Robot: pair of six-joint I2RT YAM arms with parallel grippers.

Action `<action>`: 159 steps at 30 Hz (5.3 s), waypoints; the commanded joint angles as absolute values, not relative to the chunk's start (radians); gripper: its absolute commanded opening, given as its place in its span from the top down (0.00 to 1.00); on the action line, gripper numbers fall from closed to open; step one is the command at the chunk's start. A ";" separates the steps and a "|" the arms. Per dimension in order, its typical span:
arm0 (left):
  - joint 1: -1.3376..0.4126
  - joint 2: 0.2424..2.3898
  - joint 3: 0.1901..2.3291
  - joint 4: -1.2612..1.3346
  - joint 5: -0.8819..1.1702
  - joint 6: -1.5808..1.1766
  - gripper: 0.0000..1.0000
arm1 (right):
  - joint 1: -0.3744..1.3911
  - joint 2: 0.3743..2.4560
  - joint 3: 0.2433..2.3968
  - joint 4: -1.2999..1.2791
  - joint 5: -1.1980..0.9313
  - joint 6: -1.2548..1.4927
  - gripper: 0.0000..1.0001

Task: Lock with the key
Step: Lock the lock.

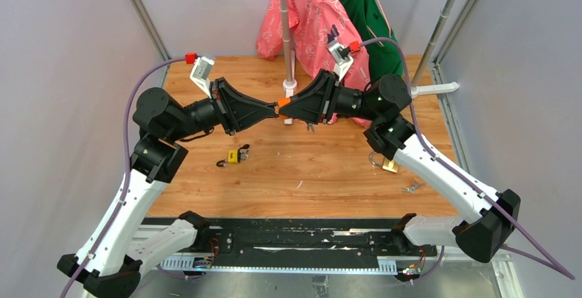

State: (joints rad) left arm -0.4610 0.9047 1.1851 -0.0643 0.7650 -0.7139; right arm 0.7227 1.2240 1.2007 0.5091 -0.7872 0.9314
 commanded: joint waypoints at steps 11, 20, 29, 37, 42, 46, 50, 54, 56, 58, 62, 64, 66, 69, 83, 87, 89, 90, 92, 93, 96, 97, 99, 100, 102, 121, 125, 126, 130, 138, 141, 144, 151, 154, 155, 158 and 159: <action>-0.528 0.965 1.174 0.028 0.811 -0.752 1.00 | 0.809 1.296 1.245 0.489 -0.762 0.878 1.00; -0.598 0.999 1.174 0.038 0.781 -0.736 1.00 | 0.857 1.340 1.258 0.513 -0.766 0.884 1.00; -0.598 0.991 1.181 -0.008 0.754 -0.688 1.00 | 0.869 1.304 1.216 0.546 -0.749 0.892 1.00; -0.546 0.963 1.141 0.008 0.760 -0.730 1.00 | 0.825 1.234 1.189 0.494 -0.758 0.898 1.00; -0.484 0.943 1.125 0.027 0.780 -0.761 1.00 | 0.798 1.188 1.181 0.449 -0.779 0.904 0.58; -0.453 0.933 1.121 0.040 0.793 -0.781 1.00 | 0.790 1.152 1.176 0.424 -0.778 0.893 0.40; -0.438 0.930 1.121 0.055 0.810 -0.801 1.00 | 0.765 1.121 1.157 0.425 -0.782 0.906 0.40; -0.428 0.922 1.122 0.062 0.824 -0.809 1.00 | 0.728 1.090 1.128 0.432 -0.784 0.927 0.43; -0.426 0.926 1.126 0.065 0.839 -0.814 1.00 | 0.708 1.081 1.118 0.431 -0.794 0.934 0.42; -0.425 0.929 1.125 0.072 0.859 -0.824 1.00 | 0.693 1.077 1.115 0.416 -0.806 0.930 0.39; -0.425 0.927 1.127 0.084 0.874 -0.834 1.00 | 0.671 1.075 1.111 0.407 -0.818 0.926 0.40; -0.425 0.928 1.125 0.091 0.874 -0.843 1.00 | 0.671 1.083 1.114 0.436 -0.834 0.938 0.48; -0.425 0.926 1.121 0.092 0.872 -0.845 1.00 | 0.670 1.097 1.115 0.463 -0.848 0.957 0.53; -0.425 0.927 1.122 0.090 0.867 -0.843 1.00 | 0.672 1.105 1.112 0.482 -0.853 0.970 0.64; -0.425 0.925 1.116 0.088 0.894 -0.838 1.00 | 0.671 1.085 1.095 0.485 -0.844 0.975 1.00; -0.425 0.928 1.121 0.089 0.897 -0.847 1.00 | 0.672 1.081 1.093 0.443 -0.831 0.945 1.00; -0.428 0.929 1.124 0.090 0.897 -0.854 1.00 | 0.679 1.083 1.100 0.407 -0.821 0.914 1.00; -0.429 0.931 1.127 0.089 0.898 -0.859 1.00 | 0.682 1.082 1.104 0.396 -0.810 0.903 1.00; -0.432 0.935 1.130 0.089 0.904 -0.865 1.00 | 0.686 1.085 1.108 0.392 -0.800 0.892 1.00; -0.433 0.934 1.126 0.090 0.902 -0.867 1.00 | 0.688 1.090 1.111 0.394 -0.798 0.888 1.00; -0.434 0.937 1.122 0.090 0.904 -0.871 1.00 | 0.696 1.099 1.117 0.392 -0.789 0.878 1.00; -0.434 0.936 1.121 0.090 0.904 -0.871 1.00 | 0.696 1.102 1.117 0.400 -0.788 0.883 1.00; -0.436 0.936 1.113 0.090 0.905 -0.871 1.00 | 0.699 1.107 1.117 0.410 -0.784 0.887 1.00; -0.437 0.937 1.110 0.089 0.903 -0.871 1.00 | 0.700 1.112 1.119 0.413 -0.783 0.889 1.00; -0.439 0.938 1.104 0.089 0.901 -0.871 1.00 | 0.704 1.123 1.127 0.414 -0.785 0.890 1.00; -0.488 0.973 1.082 0.109 0.865 -0.840 1.00 | 0.758 1.203 1.157 0.457 -0.788 0.915 1.00; -0.505 0.984 1.089 0.109 0.861 -0.829 1.00 | 0.763 1.213 1.165 0.449 -0.793 0.911 1.00; -0.506 0.986 1.090 0.108 0.858 -0.829 1.00 | 0.764 1.213 1.163 0.449 -0.791 0.913 1.00; -0.513 0.988 1.091 0.109 0.847 -0.834 1.00 | 0.772 1.221 1.162 0.448 -0.783 0.909 1.00; -0.565 1.000 1.085 0.127 0.798 -0.838 1.00 | 0.799 1.246 1.174 0.435 -0.762 0.890 1.00; -0.569 0.993 1.077 0.128 0.781 -0.834 1.00 | 0.806 1.246 1.169 0.430 -0.755 0.890 1.00; -0.575 0.998 1.070 0.133 0.777 -0.835 1.00 | 0.815 1.253 1.172 0.424 -0.748 0.886 1.00; -0.584 1.021 1.085 0.154 0.776 -0.842 1.00 | 0.831 1.268 1.192 0.396 -0.754 0.861 1.00; -0.587 1.032 1.099 0.156 0.776 -0.840 1.00 | 0.834 1.271 1.188 0.395 -0.753 0.863 1.00; -0.587 1.033 1.103 0.155 0.777 -0.838 1.00 | 0.834 1.269 1.187 0.396 -0.749 0.864 1.00; -0.585 1.029 1.105 0.156 0.777 -0.831 1.00 | 0.832 1.259 1.188 0.401 -0.744 0.858 1.00; -0.585 1.027 1.107 0.148 0.774 -0.824 1.00 | 0.829 1.254 1.189 0.398 -0.745 0.856 1.00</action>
State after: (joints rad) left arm -0.5018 0.9512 1.1004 0.1425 0.7124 -0.8440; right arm 0.7158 1.1931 1.1816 0.4511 -0.7109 0.8700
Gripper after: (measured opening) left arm 0.058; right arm 0.307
